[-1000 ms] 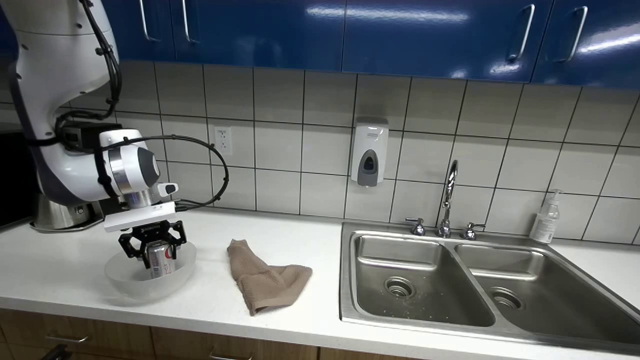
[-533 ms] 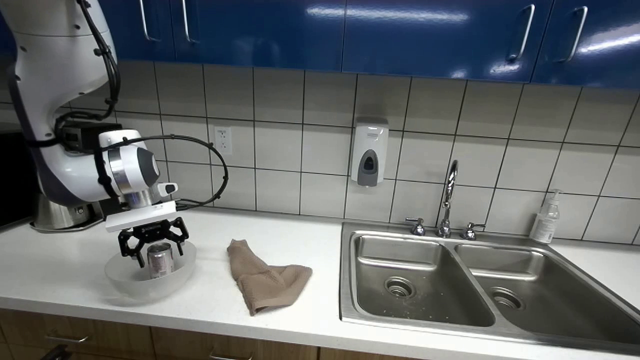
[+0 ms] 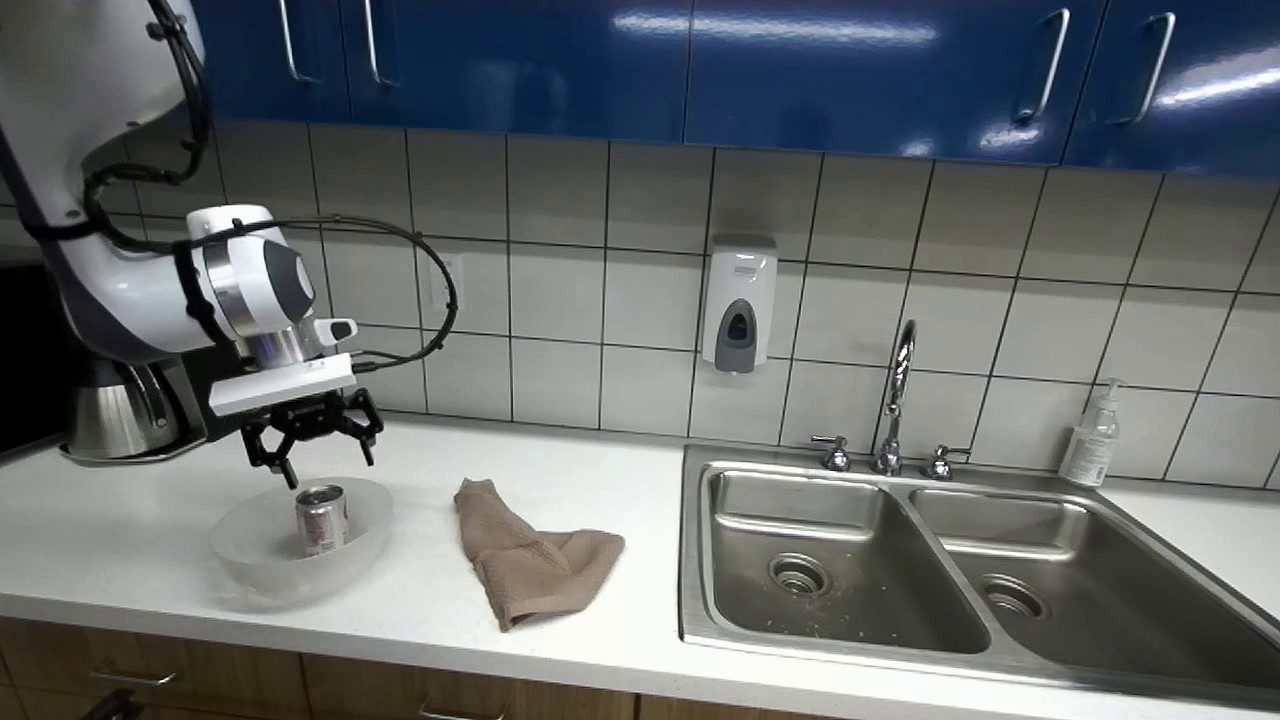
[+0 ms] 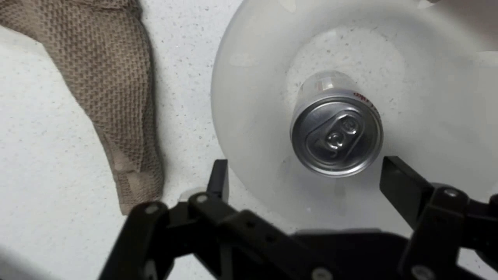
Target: Put the metal can into the bowl
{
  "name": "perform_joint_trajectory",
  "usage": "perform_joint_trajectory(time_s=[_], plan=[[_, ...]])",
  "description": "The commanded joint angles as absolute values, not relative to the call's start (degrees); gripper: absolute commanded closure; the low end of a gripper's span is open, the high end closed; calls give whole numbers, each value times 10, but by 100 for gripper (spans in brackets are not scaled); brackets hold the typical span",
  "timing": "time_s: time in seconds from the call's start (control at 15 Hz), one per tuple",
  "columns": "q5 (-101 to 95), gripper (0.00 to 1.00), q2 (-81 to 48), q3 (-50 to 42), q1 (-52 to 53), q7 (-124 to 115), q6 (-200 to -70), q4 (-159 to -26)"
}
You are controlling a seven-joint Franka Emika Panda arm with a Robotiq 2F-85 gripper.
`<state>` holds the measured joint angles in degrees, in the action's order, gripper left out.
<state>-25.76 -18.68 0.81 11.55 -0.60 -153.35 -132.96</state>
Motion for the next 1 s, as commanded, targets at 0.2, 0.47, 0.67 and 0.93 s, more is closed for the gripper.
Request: perform_joint_trajectory(time_s=[0.2, 0.47, 0.67, 0.93], plan=[[-192, 0, -18, 31, 105, -14, -1381, -1378], [-154, 0, 46, 37, 96, -30, -1288, -1382], [-138, 0, 73, 37, 85, -77, -1249, -1381], [-144, 0, 62, 40, 77, -74, -1249, -1371]])
